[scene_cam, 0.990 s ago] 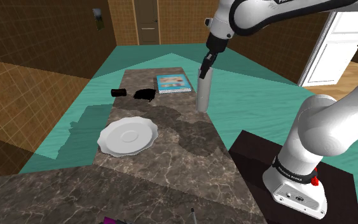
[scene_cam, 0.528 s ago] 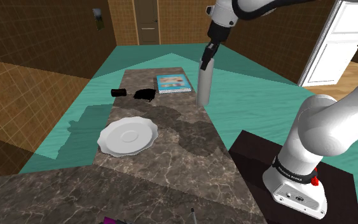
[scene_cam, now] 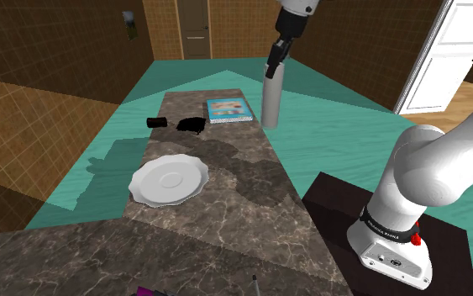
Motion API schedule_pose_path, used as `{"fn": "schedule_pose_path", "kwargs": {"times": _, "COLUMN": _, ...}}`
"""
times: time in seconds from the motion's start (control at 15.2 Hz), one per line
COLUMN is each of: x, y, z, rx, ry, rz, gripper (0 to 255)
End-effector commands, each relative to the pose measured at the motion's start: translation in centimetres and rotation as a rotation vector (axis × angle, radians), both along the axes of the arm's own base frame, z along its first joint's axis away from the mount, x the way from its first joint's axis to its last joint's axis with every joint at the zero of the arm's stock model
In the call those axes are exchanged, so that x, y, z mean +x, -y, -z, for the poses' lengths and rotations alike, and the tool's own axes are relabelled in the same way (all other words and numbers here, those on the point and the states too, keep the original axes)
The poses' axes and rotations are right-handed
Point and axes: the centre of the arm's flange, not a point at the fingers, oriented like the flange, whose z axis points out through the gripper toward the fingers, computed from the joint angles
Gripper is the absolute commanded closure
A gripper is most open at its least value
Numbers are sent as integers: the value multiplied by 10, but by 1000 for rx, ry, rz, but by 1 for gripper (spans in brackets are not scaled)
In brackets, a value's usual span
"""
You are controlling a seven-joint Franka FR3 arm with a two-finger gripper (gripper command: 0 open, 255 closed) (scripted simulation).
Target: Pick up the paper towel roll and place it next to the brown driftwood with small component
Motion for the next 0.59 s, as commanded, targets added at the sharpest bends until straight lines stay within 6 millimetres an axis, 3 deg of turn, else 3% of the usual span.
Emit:
{"fn": "schedule_pose_path", "kwargs": {"times": 0.0, "x": 0, "y": 1, "z": -10, "rx": 0, "ry": 0, "rz": 0, "gripper": 255}}
{"fn": "schedule_pose_path", "kwargs": {"times": 0.53, "x": 0, "y": 1, "z": -53, "rx": 0, "ry": 0, "rz": 0, "gripper": 255}}
